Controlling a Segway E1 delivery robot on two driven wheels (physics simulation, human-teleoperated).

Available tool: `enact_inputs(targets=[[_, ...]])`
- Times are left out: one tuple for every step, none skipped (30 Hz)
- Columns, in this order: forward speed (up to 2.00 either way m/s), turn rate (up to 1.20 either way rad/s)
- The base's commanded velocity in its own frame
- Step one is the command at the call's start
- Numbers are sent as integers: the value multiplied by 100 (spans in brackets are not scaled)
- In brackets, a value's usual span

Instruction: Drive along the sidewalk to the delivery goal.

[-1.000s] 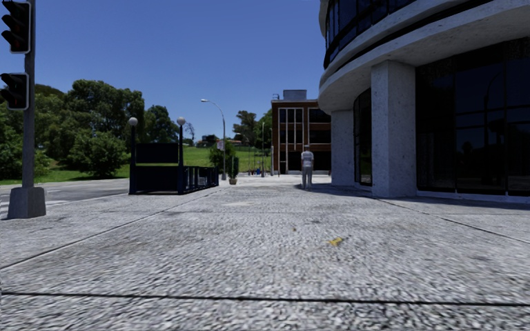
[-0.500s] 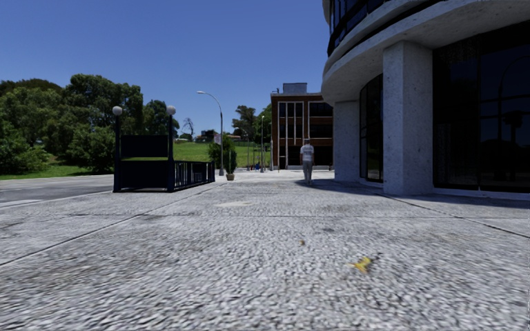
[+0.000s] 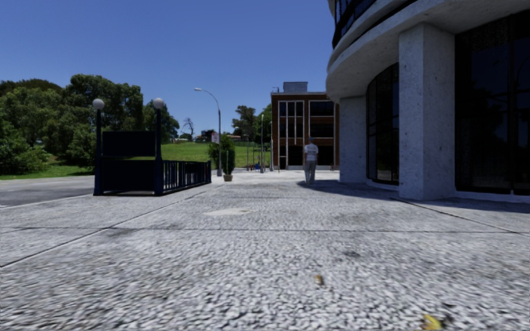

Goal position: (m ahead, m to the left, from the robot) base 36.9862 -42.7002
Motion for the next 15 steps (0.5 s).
enact_inputs(targets=[[200,0],[200,0],[200,0],[200,0],[200,0],[200,0],[200,0],[200,0],[200,0],[200,0],[200,0],[200,0],[200,0],[200,0],[200,0]])
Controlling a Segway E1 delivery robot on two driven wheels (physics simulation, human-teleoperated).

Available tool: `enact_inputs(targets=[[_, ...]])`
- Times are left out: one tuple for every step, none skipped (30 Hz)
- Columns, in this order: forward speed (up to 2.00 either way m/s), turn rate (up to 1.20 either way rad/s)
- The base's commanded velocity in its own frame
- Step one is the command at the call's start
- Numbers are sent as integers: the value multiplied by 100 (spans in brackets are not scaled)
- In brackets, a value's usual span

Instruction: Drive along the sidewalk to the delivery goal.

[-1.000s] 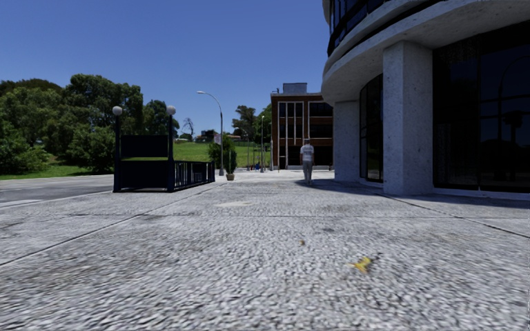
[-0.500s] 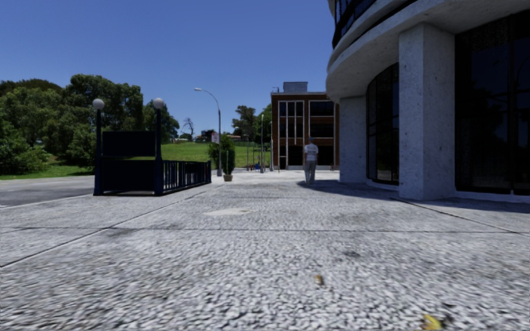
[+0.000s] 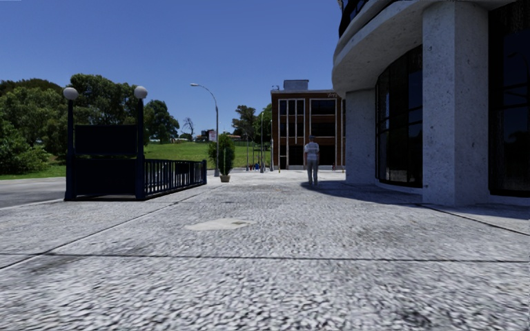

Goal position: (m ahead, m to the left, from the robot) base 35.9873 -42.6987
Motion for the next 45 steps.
enact_inputs(targets=[[200,0],[200,0],[200,0],[200,0],[200,0],[200,0],[200,0],[200,0],[200,0],[200,0],[200,0],[200,0],[200,0],[200,0],[200,0],[200,0],[200,0],[200,0],[200,0],[200,0],[200,0],[200,0],[200,0],[200,0],[200,0],[200,0],[200,0],[200,0],[200,0],[200,0],[200,0],[200,0],[200,0],[200,0],[200,0],[200,0],[200,0],[200,0],[200,0],[200,0],[200,0],[200,0],[200,0],[200,0],[200,0]])
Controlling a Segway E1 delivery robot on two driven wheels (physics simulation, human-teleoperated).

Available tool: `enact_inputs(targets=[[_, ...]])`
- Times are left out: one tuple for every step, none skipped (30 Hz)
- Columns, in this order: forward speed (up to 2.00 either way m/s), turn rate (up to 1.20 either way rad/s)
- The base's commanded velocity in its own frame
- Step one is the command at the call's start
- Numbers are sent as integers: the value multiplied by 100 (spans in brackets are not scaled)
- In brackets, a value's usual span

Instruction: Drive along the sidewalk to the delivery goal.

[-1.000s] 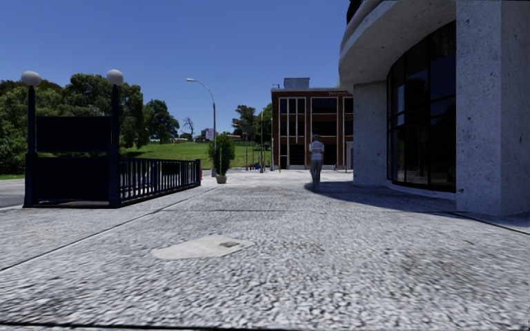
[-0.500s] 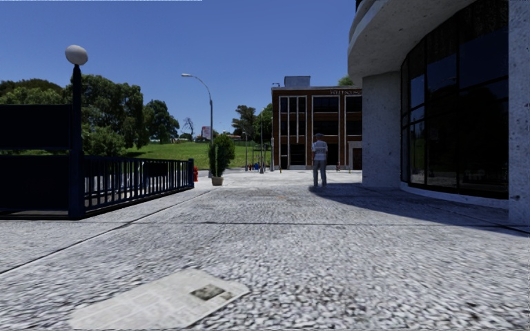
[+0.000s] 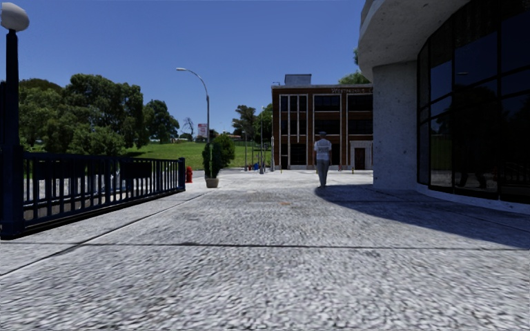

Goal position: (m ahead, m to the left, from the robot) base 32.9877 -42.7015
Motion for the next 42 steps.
enact_inputs(targets=[[200,0],[200,0],[200,0],[200,0],[200,0],[200,5],[200,5],[200,12],[200,15],[200,22],[200,25],[200,25],[200,26],[200,24],[200,8],[200,0],[200,0],[200,0],[200,0],[200,0],[200,0],[200,0],[200,0],[200,0],[200,0],[200,0],[200,0],[200,0],[200,0],[200,0],[200,0],[200,0],[200,0],[200,0],[200,0],[200,0],[200,0],[200,0],[200,1],[200,1],[200,3],[200,4]])
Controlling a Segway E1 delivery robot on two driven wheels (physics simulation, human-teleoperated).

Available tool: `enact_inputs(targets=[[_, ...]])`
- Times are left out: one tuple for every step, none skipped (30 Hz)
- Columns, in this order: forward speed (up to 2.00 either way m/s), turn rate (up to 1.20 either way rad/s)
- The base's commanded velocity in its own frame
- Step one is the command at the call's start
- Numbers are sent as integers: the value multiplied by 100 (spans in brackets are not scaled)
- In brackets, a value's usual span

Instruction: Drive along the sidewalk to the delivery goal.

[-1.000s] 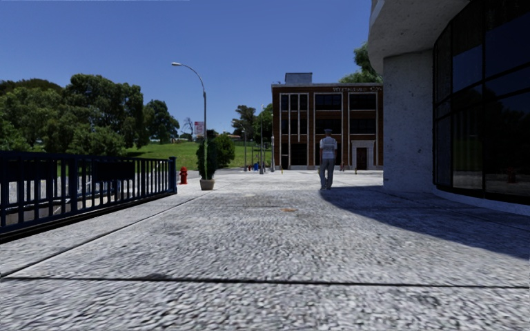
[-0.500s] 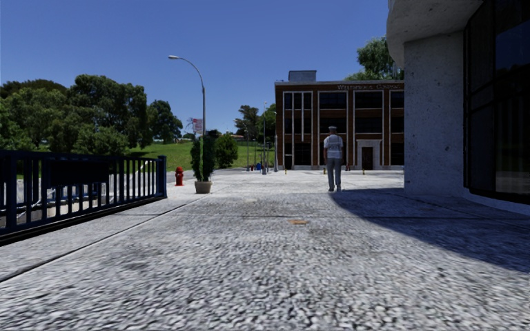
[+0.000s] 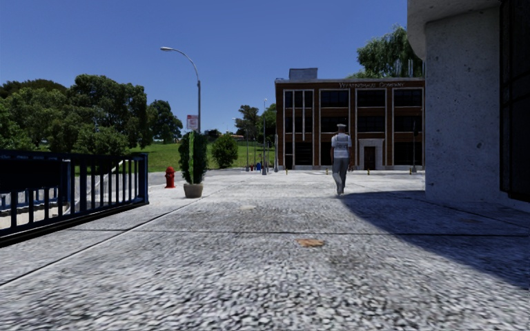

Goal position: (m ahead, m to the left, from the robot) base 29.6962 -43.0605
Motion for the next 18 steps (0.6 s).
enact_inputs(targets=[[200,4],[200,4],[200,4],[200,4],[200,0],[200,0],[200,0],[200,0],[200,0],[200,0],[200,0],[200,0],[200,0],[200,0],[200,0],[200,0],[200,0],[200,0]])
